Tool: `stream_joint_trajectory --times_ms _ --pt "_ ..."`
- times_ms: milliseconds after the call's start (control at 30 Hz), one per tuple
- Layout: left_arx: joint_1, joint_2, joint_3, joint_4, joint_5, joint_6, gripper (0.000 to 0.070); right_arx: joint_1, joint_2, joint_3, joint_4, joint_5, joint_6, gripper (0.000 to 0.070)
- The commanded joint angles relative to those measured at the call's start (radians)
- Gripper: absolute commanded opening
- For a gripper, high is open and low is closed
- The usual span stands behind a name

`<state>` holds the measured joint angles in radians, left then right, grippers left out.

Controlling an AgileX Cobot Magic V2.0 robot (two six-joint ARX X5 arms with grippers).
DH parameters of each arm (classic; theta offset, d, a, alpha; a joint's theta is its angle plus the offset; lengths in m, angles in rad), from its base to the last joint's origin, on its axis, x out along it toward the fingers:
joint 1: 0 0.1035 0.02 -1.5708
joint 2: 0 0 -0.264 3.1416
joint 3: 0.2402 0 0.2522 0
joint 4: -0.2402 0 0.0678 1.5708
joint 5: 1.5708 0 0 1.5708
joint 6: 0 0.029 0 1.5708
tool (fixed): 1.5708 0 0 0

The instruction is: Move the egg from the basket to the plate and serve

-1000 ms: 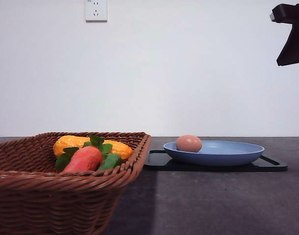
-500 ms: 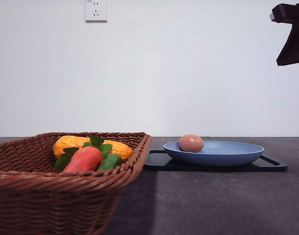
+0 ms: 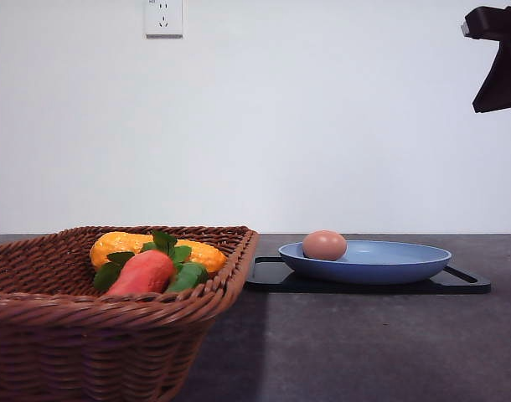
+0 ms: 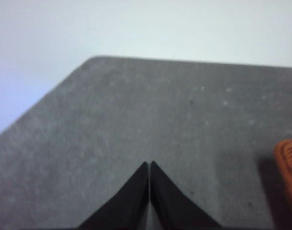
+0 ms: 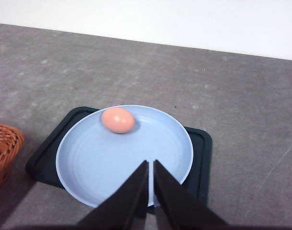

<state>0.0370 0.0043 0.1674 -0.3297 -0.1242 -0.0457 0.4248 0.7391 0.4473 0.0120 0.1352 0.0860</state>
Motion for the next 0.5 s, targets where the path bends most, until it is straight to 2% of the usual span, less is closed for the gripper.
stream_joint_trajectory --times_ms 0,233,467 --pt "0.004 -0.002 -0.037 0.046 0.005 -0.032 0.0 0.005 0.004 0.008 0.011 0.004 0.011 0.0" --pt "0.004 -0.002 -0.154 0.146 0.027 -0.093 0.0 0.005 0.003 0.008 0.011 0.005 0.011 0.0" --pt "0.004 -0.002 -0.165 0.148 0.032 -0.1 0.0 0.005 0.004 0.008 0.011 0.004 0.011 0.0"
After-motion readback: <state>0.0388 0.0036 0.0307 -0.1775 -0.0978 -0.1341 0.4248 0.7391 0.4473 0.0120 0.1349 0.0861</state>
